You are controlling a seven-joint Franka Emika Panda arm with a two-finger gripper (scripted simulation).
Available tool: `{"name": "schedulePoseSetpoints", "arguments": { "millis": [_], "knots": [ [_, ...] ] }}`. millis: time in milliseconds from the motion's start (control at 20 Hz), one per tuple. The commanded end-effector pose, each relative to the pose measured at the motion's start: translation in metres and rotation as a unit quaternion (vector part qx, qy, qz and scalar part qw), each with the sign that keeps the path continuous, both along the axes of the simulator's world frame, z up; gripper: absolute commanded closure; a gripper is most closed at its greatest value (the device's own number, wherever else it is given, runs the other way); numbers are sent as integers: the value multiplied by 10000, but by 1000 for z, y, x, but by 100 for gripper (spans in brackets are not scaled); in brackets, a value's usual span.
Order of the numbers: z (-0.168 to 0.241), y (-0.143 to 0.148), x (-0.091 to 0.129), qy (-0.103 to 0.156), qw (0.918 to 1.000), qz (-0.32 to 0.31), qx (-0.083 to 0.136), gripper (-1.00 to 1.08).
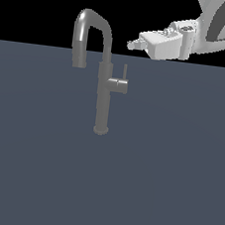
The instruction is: Turn on the faucet by rotating a designated handle.
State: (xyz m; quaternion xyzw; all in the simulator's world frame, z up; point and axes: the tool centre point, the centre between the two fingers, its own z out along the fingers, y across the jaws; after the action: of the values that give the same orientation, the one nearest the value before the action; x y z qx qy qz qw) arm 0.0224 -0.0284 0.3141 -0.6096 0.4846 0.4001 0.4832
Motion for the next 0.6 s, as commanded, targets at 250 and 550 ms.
{"name": "schedulePoseSetpoints", "arguments": {
  "millis": [250,550],
  "knots": [
    [-40,-4,12,558,9932,-748,700,108],
    [-59,-4,15,812,9855,-1088,1022,108]
  ]
}}
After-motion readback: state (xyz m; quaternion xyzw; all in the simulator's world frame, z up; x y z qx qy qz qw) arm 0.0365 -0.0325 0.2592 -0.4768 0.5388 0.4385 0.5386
